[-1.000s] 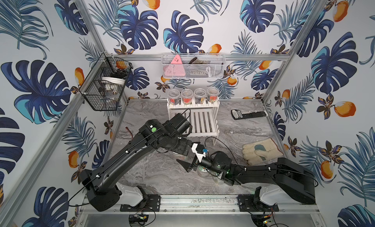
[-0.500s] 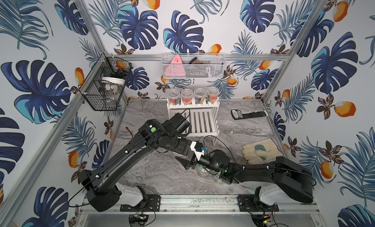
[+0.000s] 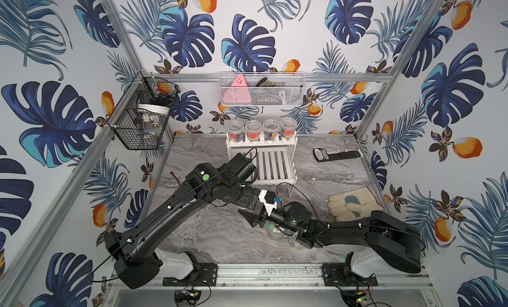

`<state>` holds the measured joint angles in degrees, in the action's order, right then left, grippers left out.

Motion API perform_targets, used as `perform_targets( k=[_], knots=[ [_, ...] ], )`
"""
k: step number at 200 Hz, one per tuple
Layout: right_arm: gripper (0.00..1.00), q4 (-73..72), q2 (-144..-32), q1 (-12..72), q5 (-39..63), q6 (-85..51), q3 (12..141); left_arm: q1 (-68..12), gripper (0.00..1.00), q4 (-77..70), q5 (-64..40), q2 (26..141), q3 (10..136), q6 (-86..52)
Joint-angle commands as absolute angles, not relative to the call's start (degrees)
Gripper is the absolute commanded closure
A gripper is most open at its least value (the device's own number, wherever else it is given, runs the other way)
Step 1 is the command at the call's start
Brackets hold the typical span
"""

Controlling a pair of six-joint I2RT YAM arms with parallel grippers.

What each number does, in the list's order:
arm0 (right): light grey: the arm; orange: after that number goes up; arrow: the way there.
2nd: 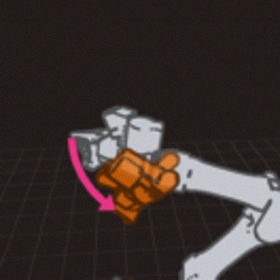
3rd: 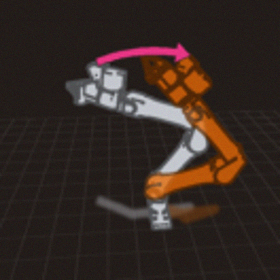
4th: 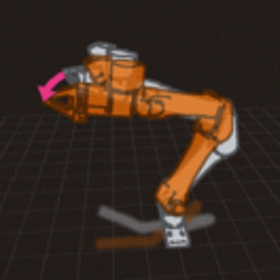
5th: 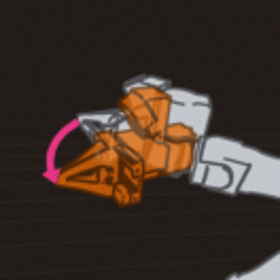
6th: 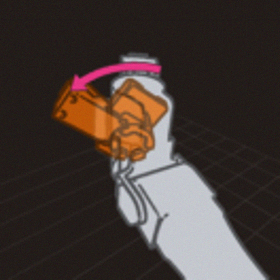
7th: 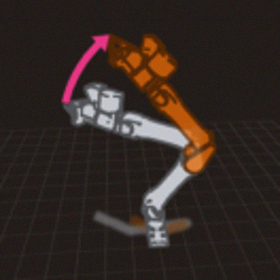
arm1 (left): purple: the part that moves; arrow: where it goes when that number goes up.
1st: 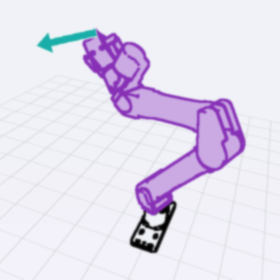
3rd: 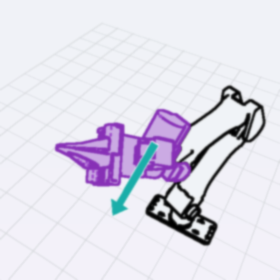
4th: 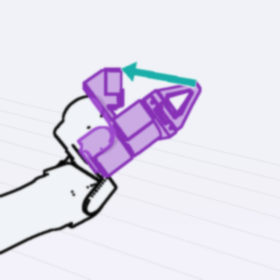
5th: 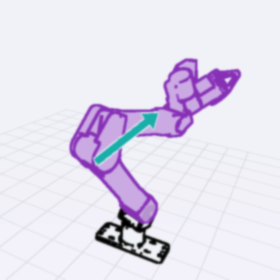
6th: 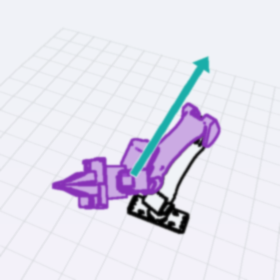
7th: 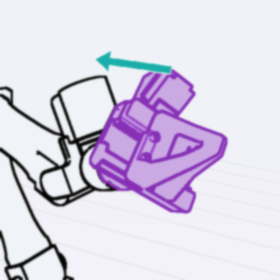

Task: Place the seed container on the shelf
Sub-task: Pick up the seed jar at the center of the board, then place the seed jar on the shelf.

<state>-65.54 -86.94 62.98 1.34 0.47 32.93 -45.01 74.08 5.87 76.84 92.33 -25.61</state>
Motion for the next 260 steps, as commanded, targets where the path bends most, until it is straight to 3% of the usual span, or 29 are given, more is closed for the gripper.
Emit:
perform_targets(
  k=[1,59,100,193,260],
  knots=[
    [0.21,-65.8,-87.6,62.4,0.0,-1.4,33.3,-45.2,0.01,70.1,4.0,75.9,91.9,-24.2],
    [0.22,-63.9,-89.8,58.3,-1.2,-5.2,34.5,-43.3,0.01,66.6,12.9,71.0,90.7,-26.6],
    [0.22,-60.2,-91.9,53.9,0.7,-7.3,37.6,-36.8,0.01,63.0,13.9,66.6,86.0,-27.1],
    [0.22,-57.8,-100.5,50.4,-2.2,-4.5,48.9,-15.1,0.01,51.4,-0.6,60.7,68.2,-29.0],
    [0.21,-57.1,-106.8,49.9,-3.3,-4.8,55.0,-11.1,0.01,44.3,-5.4,57.0,59.6,-30.4]
  ],
)
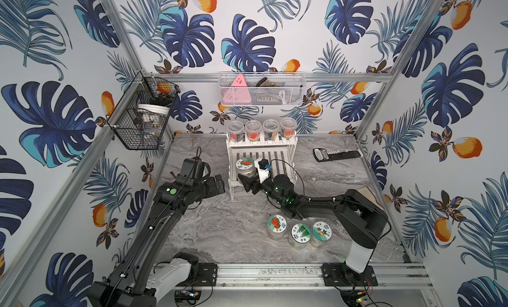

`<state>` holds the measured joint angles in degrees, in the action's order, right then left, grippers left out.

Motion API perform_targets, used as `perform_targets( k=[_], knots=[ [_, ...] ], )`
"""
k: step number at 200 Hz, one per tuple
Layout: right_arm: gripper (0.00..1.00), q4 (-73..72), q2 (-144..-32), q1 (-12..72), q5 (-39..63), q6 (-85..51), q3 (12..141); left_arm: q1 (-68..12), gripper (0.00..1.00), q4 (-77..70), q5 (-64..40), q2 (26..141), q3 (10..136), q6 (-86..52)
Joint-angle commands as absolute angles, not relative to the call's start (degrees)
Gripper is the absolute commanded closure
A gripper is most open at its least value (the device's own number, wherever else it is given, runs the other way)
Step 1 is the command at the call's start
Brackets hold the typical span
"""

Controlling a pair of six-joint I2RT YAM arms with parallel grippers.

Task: Place the seed container on the shelf
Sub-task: Place the seed jar on the shelf.

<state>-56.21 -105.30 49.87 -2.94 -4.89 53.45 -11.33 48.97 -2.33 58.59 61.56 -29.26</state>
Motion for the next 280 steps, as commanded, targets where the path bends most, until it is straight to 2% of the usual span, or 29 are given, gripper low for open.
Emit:
perform_targets(
  k=[1,52,69,101,127,197,215,250,280],
  knots=[
    [0.20,-57.1,-106.8,49.9,-3.3,-4.8,55.0,-11.1,0.01,44.2,-5.5,57.0,59.6,-30.4],
    [0.16,-54.3,-108.8,49.5,-0.2,-2.5,55.4,-11.2,0.01,44.6,-7.4,56.0,58.3,-29.4],
    [0.11,-51.4,-108.1,49.0,2.7,-2.6,55.4,-11.2,0.01,44.8,-7.5,55.7,58.1,-29.1],
    [0.02,-40.2,-104.1,49.0,3.2,-2.6,56.6,-11.2,0.01,44.0,-9.8,55.5,57.4,-28.8],
    [0.01,-32.6,-99.7,48.6,2.2,-3.5,56.6,-11.1,0.01,43.5,-11.2,56.2,57.2,-28.3],
    [0.11,-19.6,-90.3,48.7,-1.0,-11.4,54.1,-11.2,0.01,40.5,-12.1,58.1,56.1,-28.4],
    [0.18,-21.2,-90.2,48.7,-2.1,-13.7,53.3,-11.1,0.01,39.8,-12.9,58.8,56.2,-28.4],
    [0.21,-22.0,-92.3,49.9,-1.0,-14.7,55.9,-11.1,0.01,39.5,-12.2,59.4,56.5,-28.6],
    [0.26,-23.4,-94.2,51.2,-7.2,-15.3,57.7,-9.7,0.01,38.3,-14.5,60.5,56.2,-29.3]
  ],
)
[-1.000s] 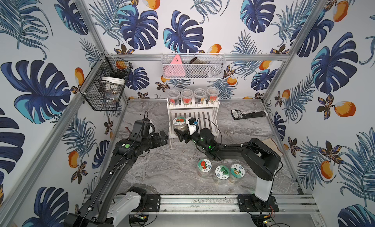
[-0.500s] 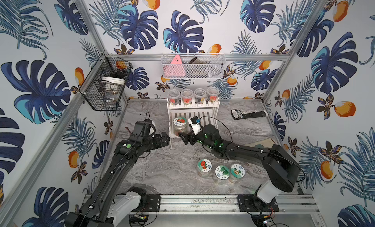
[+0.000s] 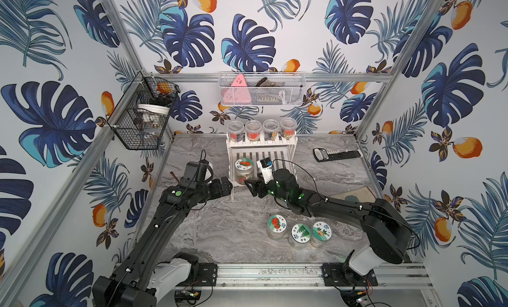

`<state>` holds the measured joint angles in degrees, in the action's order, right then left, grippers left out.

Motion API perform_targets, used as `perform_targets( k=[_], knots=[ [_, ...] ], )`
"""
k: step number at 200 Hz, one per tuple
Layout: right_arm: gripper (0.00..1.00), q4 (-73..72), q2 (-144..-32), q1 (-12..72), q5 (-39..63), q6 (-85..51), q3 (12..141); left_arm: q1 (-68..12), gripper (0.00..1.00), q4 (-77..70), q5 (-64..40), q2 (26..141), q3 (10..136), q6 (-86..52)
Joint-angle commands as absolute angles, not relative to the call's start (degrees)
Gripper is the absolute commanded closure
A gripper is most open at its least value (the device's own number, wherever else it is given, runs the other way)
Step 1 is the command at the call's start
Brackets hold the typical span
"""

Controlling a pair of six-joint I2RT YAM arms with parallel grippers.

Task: Place the seed container on the shelf
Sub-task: Place the seed jar on the shelf.

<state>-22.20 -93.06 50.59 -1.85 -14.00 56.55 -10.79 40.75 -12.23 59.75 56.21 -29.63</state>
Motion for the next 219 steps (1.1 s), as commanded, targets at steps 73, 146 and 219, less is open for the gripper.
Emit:
perform_targets(
  k=[73,146,219],
  knots=[
    [0.37,-27.1,-99.6,50.5,-10.7,-13.8,60.3,-5.9,0.01,36.6,-17.6,63.3,57.0,-29.5],
    [0.38,-27.3,-105.0,48.3,-7.5,-12.5,66.1,-4.3,0.01,38.0,-12.7,62.2,56.9,-29.0],
    [0.38,-31.5,-110.1,46.5,-4.6,-11.9,69.7,-4.4,0.01,37.2,-13.5,61.8,55.7,-28.1]
  ],
)
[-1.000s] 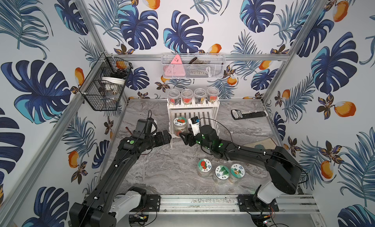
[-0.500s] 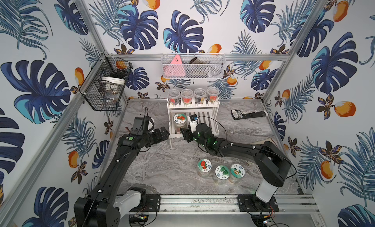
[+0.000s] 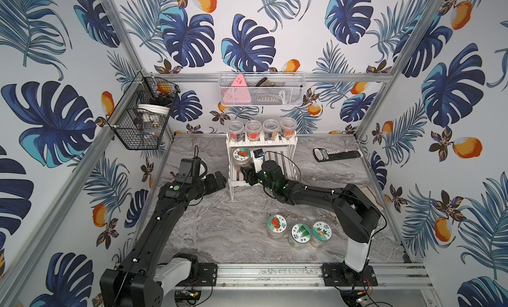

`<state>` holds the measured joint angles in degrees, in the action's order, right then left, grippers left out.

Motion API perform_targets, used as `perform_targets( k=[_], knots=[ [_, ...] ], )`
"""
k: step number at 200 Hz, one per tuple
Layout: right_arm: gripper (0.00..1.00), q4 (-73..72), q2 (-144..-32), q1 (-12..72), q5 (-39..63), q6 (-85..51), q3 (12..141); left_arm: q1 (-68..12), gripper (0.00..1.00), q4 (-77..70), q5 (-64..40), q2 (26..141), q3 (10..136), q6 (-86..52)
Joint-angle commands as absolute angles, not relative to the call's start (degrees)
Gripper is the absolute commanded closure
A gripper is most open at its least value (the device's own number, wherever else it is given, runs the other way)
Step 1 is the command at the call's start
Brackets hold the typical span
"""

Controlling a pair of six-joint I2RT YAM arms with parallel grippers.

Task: Place the seed container on the shelf
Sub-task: Place the seed jar on the shelf.

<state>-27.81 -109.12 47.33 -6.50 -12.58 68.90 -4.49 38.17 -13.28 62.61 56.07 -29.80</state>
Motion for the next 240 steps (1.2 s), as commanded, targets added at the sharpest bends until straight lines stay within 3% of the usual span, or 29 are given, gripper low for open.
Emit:
perform_targets(
  k=[1,240],
  knots=[
    [0.38,-31.6,-110.2,46.5,-4.5,-11.9,69.7,-4.4,0.01,37.2,-13.5,61.8,55.6,-28.1],
    [0.35,-34.0,-115.8,46.1,-8.9,-15.3,74.2,-4.3,0.01,36.8,-15.4,61.9,55.0,-27.2]
  ],
)
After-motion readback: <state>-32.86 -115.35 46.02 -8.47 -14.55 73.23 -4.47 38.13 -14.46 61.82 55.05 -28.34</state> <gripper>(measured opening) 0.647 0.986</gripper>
